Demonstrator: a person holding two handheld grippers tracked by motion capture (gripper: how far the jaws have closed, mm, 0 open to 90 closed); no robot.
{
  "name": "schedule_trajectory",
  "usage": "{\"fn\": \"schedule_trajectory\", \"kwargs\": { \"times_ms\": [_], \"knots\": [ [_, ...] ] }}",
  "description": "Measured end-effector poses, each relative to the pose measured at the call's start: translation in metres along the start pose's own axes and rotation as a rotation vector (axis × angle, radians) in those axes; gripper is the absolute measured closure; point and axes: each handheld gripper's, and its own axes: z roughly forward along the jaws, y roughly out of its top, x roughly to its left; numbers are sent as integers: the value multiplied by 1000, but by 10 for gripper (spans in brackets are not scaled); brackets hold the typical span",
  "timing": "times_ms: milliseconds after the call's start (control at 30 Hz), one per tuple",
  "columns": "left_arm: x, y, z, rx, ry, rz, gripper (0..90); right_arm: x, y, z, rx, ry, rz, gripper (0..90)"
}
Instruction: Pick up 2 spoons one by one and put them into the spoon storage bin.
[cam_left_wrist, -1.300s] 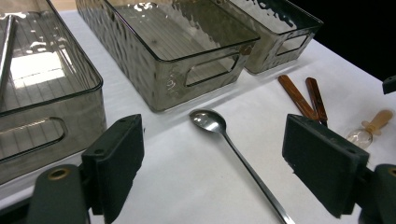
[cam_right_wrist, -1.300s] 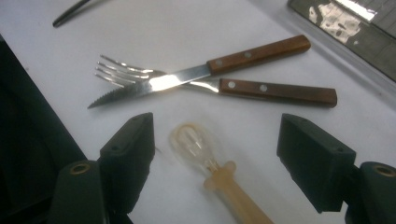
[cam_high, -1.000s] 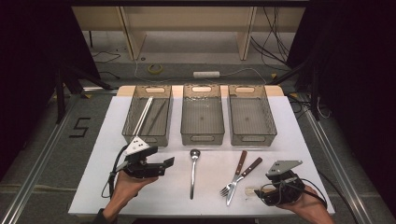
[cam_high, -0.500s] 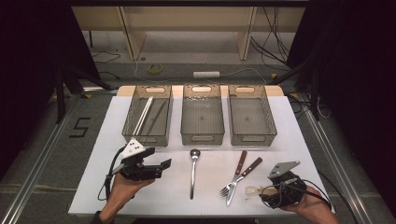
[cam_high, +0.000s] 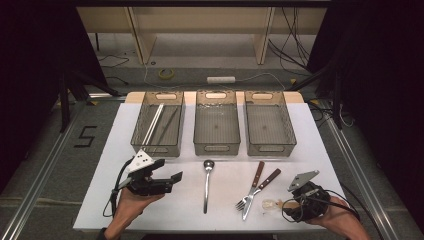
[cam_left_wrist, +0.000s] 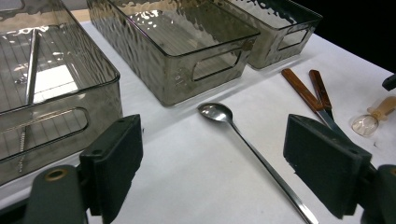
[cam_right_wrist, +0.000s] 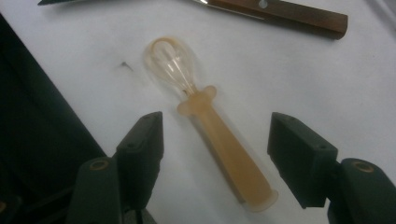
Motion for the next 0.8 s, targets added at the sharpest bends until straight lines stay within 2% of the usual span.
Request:
{"fn": "schedule_trajectory", "kwargs": {
  "times_ms": [167, 333, 500, 800],
  "knots": [
    [-1, -1, -1, 1, 1, 10, 192, 0, 2, -1, 31, 1, -35, 416],
    [-1, -2, -3, 4, 2, 18, 191, -1, 7, 6, 65, -4, -50, 467],
    [1, -2, -4, -1, 5, 12, 191, -3, 10, 14, 78, 23, -64, 510],
    [3, -2, -4, 6, 9, 12, 192, -1, 13, 25, 122, 59, -130, 574]
  ]
}}
